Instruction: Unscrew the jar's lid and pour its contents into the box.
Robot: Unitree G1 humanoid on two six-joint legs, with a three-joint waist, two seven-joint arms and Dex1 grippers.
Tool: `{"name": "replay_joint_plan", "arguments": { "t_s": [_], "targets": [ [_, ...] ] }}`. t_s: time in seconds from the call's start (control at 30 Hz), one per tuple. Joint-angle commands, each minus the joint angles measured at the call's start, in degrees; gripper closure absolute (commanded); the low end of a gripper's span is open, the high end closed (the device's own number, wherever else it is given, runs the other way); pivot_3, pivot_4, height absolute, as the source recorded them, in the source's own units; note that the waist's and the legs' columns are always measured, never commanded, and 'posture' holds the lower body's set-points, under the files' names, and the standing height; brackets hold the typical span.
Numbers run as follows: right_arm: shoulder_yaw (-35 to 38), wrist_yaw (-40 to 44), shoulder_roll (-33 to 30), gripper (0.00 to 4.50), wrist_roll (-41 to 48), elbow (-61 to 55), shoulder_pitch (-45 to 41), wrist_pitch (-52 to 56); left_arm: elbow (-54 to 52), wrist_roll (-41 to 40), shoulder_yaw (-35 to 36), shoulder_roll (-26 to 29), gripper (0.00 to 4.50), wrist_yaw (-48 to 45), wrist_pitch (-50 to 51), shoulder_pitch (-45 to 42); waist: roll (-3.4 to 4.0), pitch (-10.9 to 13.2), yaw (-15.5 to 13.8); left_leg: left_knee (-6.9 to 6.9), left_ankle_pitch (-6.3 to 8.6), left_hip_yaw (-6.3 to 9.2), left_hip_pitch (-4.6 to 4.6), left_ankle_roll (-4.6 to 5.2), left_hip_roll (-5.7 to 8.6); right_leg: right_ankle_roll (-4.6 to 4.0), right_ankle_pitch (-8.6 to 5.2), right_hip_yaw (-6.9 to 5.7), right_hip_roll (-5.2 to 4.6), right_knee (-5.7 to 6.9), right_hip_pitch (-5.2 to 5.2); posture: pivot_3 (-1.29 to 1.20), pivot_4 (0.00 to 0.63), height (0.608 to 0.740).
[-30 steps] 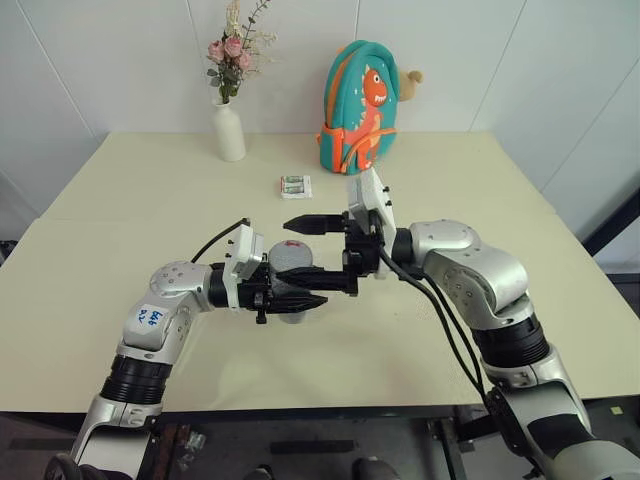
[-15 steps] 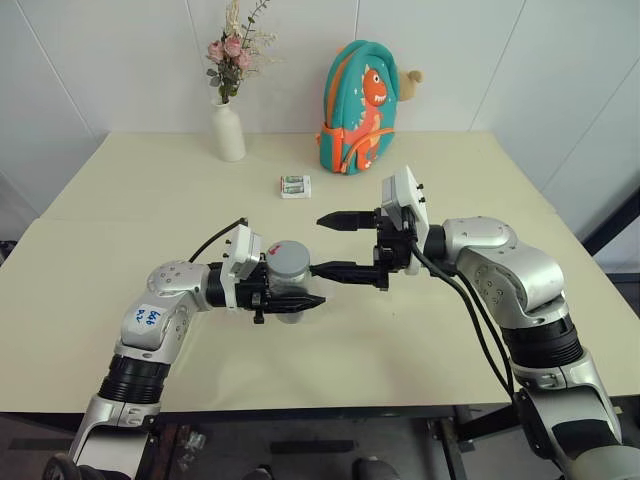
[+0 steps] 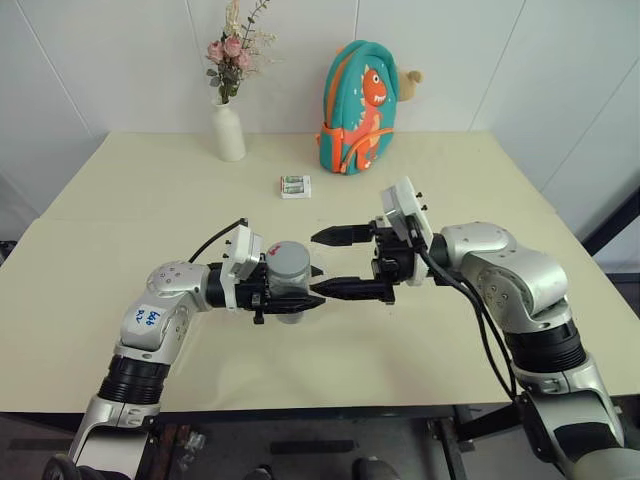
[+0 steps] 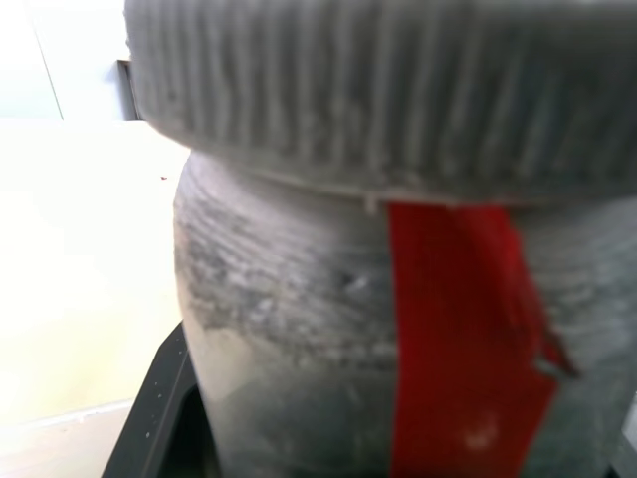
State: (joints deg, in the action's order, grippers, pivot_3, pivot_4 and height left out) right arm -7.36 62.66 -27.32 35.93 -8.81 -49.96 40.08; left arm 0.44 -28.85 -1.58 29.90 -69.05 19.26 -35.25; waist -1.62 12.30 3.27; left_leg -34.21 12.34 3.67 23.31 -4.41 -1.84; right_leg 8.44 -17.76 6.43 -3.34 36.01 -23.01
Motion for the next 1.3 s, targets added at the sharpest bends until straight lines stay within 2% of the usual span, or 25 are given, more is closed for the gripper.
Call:
{"name": "replay_joint_plan", "arguments": {
  "t_s": [0.03,0.33,0.6,0.8,0.93,1.2,1.3],
  "targets": [
    [-0.1,-1.2,1.7,0.03,0.0,-1.2,-2.0,-0.8,-2.4,-0.7,0.2,0.1,2.44,-0.3,-0.7,0.2,0.0,0.0,0.0,0.0,0.0,0.0,0.0,0.0,0.0,0.0,0.0,0.0,0.0,0.0,0.0,0.0,0.15,0.74],
    [-2.0,-2.1,5.5,0.03,-1.0,-0.7,-3.2,-0.8,-2.0,-0.7,0.2,0.4,2.44,-1.1,-0.4,-0.4,0.0,0.0,0.0,0.0,0.0,0.0,0.01,0.0,0.0,0.0,0.0,-0.01,-0.01,-0.01,0.0,0.0,0.15,0.74],
    [-2.5,-1.9,6.3,0.03,-1.4,-0.4,-3.2,-1.1,-2.4,-0.7,0.1,0.1,2.44,-0.8,-0.3,-0.2,0.0,0.0,0.0,0.01,0.0,0.0,0.01,0.0,0.0,0.0,0.0,-0.01,0.0,-0.01,0.0,0.0,0.15,0.74],
    [-1.9,-2.6,7.1,1.92,-1.4,-0.2,-3.8,-1.2,-2.7,-0.8,0.0,-0.1,2.44,-0.4,-0.3,-0.1,0.0,0.0,0.0,0.0,0.0,0.0,0.0,0.0,0.0,0.0,0.0,-0.01,0.0,0.0,0.0,0.0,0.15,0.74],
    [-1.2,-3.4,7.5,1.94,-0.7,-0.3,-3.9,-0.4,-2.8,-0.9,0.1,-0.1,2.44,-0.3,-0.2,0.0,0.0,0.0,0.0,0.01,0.0,0.0,0.0,0.0,0.0,0.0,0.0,0.0,0.0,-0.01,0.0,0.0,0.15,0.74],
    [10.4,-10.8,10.1,1.94,13.7,-0.2,-6.1,10.3,-3.5,-1.1,0.4,0.4,2.44,0.0,0.1,0.7,0.01,0.0,0.0,0.01,0.0,0.02,0.01,-0.01,0.0,0.0,0.0,-0.01,-0.01,0.02,0.0,0.0,0.15,0.74],
    [14.5,-14.9,9.4,1.94,15.7,-0.2,-5.9,11.1,-4.1,-1.2,0.7,0.5,2.44,0.3,0.2,1.2,0.01,0.0,0.0,0.02,0.0,0.03,0.01,-0.01,0.0,0.0,0.0,-0.01,-0.01,0.01,0.0,0.0,0.15,0.74]
  ]
}}
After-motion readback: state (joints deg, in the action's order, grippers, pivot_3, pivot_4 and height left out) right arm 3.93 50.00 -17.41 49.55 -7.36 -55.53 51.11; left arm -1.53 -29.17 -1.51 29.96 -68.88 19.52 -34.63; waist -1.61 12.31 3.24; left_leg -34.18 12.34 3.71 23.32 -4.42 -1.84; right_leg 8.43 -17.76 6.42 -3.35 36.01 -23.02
